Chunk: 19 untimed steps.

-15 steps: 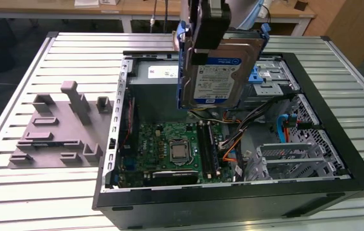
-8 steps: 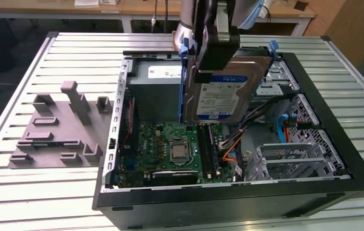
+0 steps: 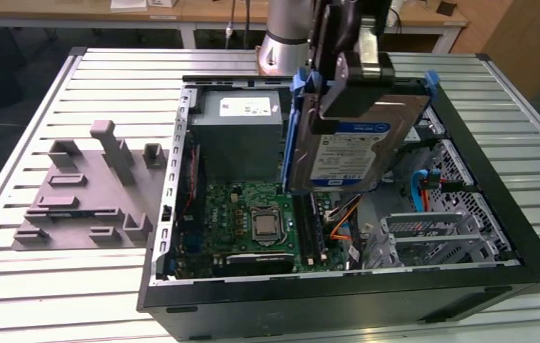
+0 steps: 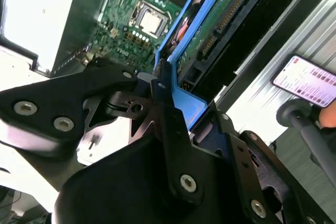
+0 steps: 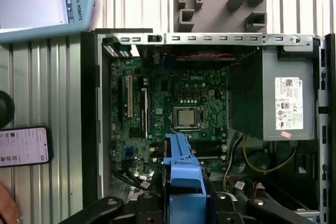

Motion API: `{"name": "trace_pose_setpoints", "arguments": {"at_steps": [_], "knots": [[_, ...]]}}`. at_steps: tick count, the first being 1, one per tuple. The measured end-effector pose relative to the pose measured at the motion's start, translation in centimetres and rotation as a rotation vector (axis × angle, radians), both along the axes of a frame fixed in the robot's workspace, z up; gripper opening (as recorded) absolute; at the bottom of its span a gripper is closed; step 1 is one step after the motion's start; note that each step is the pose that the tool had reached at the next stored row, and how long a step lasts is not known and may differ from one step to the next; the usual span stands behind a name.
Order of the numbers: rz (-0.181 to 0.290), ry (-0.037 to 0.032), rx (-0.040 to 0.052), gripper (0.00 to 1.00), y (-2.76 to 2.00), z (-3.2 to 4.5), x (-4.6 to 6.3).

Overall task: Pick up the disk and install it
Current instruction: 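Insert the disk into the insertion slot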

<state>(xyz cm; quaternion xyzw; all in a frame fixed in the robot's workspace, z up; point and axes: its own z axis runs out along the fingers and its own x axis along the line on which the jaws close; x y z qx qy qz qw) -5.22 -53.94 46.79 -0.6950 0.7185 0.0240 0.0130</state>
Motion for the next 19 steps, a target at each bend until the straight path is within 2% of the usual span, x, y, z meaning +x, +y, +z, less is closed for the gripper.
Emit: {"name": "trace_pose_setpoints", "arguments": {"at_steps": [2,4,11,14,19], "knots": [[0.000,0.0005,-0.0002,0.36,-0.14,-0.06,0.5],[0.000,0.0004,-0.0001,0.36,-0.50,-0.13,0.7],[0.000,0.0003,0.0000,0.36,-2.70,-0.43,1.0],[0.000,0.0004,0.0000,0.36,-3.01,-0.56,2.0],[0.000,0.0005,-0.0002,0.36,-3.27,-0.79,4.1]]}}
